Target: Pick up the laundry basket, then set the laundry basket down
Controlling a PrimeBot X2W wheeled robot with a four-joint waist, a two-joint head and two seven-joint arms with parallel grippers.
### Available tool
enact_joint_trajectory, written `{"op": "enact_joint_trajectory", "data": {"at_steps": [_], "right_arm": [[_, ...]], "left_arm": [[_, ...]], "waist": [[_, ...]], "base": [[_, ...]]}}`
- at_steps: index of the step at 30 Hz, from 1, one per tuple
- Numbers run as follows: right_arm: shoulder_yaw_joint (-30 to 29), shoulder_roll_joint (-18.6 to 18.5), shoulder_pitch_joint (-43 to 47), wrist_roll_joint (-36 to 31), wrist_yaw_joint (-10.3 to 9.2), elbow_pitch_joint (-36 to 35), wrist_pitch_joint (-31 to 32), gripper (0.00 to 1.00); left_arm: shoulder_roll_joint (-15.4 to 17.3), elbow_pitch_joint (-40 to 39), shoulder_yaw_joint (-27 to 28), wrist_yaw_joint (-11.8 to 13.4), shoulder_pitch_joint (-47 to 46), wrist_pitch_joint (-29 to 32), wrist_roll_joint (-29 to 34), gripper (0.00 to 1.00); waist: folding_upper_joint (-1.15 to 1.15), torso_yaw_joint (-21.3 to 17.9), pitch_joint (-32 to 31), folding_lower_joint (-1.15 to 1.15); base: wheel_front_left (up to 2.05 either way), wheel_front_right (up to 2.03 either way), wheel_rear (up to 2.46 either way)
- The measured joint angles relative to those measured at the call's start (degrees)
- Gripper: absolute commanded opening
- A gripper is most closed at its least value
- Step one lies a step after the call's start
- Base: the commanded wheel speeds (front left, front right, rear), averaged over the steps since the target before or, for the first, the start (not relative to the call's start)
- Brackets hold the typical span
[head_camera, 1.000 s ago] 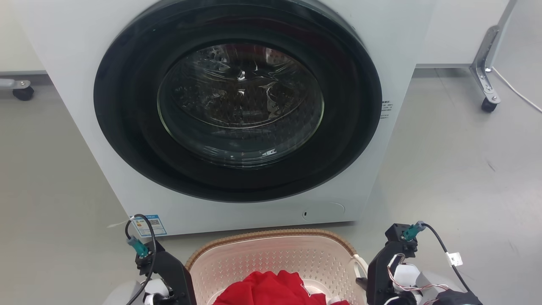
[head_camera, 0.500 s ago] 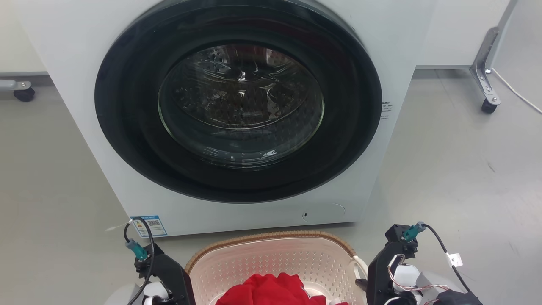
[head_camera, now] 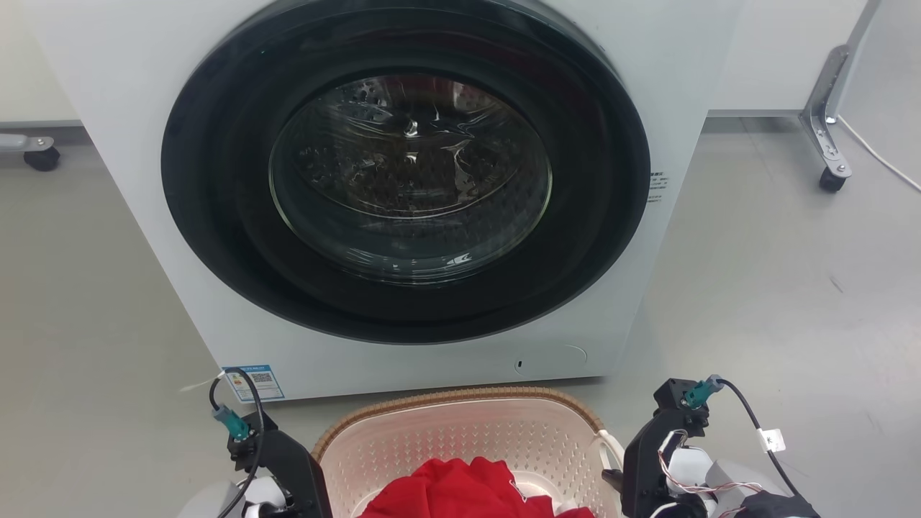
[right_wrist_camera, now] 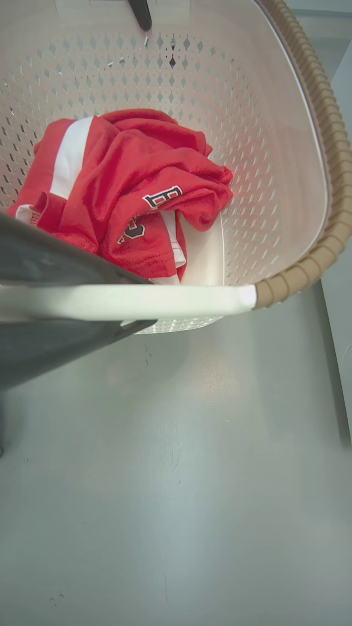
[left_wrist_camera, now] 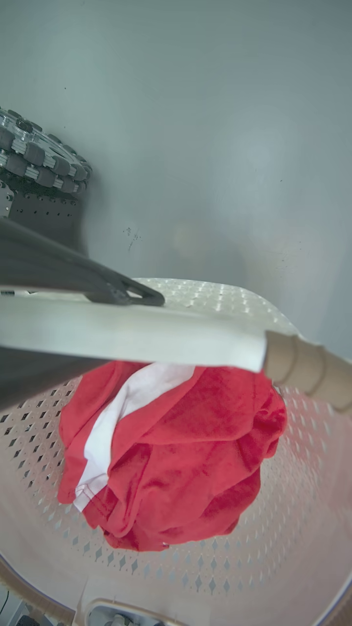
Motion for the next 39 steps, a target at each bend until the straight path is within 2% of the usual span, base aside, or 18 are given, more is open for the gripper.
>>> {"op": "enact_joint_trajectory", "data": {"at_steps": [15,39], "right_arm": [[0.32,-0.16,-0.34,0.18,0.00,-1.00,-5.48,0.00],[1.35,-0.81,-4.84,-1.78,0.00,-1.19,-13.92,0.00]], "left_arm": [[-0.02,-2.16,-1.82,0.18,-0.01,-7.23,0.03,0.00],[0.07,-7.01,-7.34,1.83,-1.37,-18.53,-0.32,0.00]], "waist": [[0.00,-0.17,2.92,0.00],[0.00,-0.64,13.64,0.01]], "base": [[0.00,0.00,0.00],[0.00,0.00,0.00]]}}
